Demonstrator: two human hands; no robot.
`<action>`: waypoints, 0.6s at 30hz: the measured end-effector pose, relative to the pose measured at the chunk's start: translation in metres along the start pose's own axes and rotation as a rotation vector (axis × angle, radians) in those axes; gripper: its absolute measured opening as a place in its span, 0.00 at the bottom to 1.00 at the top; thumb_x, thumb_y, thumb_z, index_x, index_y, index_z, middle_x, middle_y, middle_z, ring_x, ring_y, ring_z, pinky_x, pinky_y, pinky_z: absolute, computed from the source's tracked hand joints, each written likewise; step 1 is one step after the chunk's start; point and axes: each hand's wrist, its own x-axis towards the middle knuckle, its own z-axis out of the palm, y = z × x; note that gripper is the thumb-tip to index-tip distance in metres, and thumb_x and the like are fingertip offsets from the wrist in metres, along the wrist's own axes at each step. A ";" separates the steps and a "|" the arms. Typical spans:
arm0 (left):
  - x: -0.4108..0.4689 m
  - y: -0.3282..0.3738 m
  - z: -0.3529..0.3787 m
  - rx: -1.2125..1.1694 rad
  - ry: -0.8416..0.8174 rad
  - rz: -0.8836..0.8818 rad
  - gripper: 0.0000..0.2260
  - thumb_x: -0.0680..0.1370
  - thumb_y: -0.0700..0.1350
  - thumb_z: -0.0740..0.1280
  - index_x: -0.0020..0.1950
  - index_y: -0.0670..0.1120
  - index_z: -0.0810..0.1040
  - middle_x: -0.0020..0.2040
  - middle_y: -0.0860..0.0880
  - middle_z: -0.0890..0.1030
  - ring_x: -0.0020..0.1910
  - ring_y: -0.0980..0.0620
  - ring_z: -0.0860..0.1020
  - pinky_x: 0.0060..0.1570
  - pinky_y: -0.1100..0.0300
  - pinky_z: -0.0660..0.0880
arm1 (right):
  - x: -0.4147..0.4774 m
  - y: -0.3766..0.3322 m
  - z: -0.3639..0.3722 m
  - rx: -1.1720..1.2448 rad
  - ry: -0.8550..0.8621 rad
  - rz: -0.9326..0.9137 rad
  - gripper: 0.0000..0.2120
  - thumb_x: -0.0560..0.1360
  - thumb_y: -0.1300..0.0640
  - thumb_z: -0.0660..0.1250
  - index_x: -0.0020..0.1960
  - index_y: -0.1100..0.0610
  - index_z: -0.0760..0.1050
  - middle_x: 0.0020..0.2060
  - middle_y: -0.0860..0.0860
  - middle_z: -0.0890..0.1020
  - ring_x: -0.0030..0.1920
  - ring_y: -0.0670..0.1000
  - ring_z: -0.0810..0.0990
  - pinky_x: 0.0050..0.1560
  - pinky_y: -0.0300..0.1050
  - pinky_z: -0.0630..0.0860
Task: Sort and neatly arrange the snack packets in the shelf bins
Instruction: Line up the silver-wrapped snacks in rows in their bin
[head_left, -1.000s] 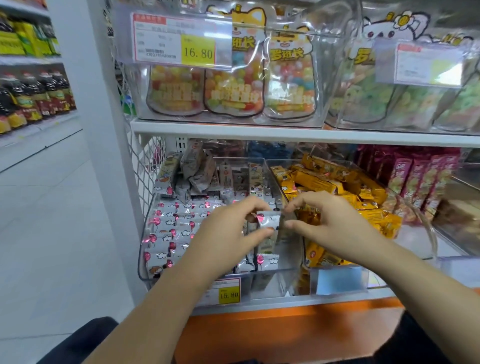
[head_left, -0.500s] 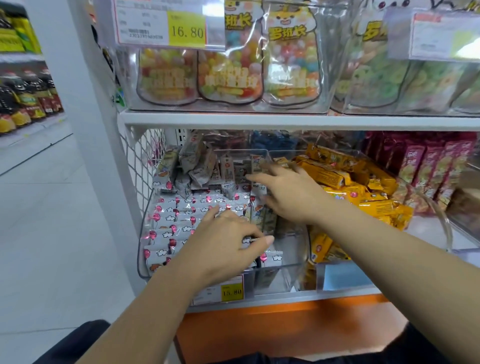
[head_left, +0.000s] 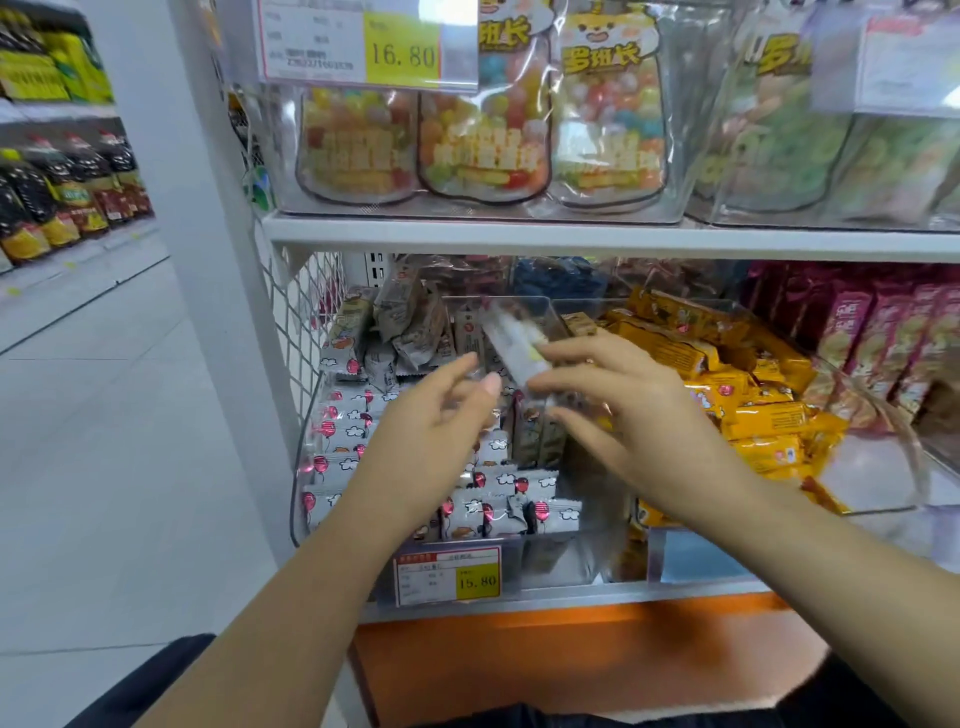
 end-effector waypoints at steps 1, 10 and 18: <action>0.000 0.002 0.001 -0.137 -0.037 -0.051 0.19 0.78 0.53 0.62 0.68 0.52 0.70 0.49 0.57 0.82 0.43 0.62 0.81 0.44 0.63 0.78 | -0.005 -0.005 -0.001 -0.018 -0.020 -0.076 0.11 0.74 0.54 0.65 0.55 0.53 0.80 0.57 0.52 0.79 0.58 0.50 0.75 0.65 0.54 0.70; -0.003 0.006 0.006 -0.160 -0.195 0.033 0.19 0.77 0.40 0.67 0.59 0.62 0.70 0.53 0.52 0.82 0.47 0.60 0.81 0.41 0.68 0.75 | 0.000 0.001 -0.026 0.268 0.000 0.146 0.25 0.75 0.50 0.67 0.70 0.49 0.66 0.64 0.43 0.73 0.63 0.40 0.72 0.64 0.36 0.69; 0.003 -0.001 0.002 0.143 -0.102 0.161 0.21 0.76 0.41 0.68 0.63 0.61 0.69 0.56 0.67 0.74 0.57 0.69 0.73 0.50 0.64 0.77 | 0.011 -0.001 -0.021 0.232 -0.062 0.114 0.14 0.72 0.59 0.71 0.53 0.48 0.72 0.42 0.36 0.76 0.44 0.37 0.77 0.47 0.29 0.71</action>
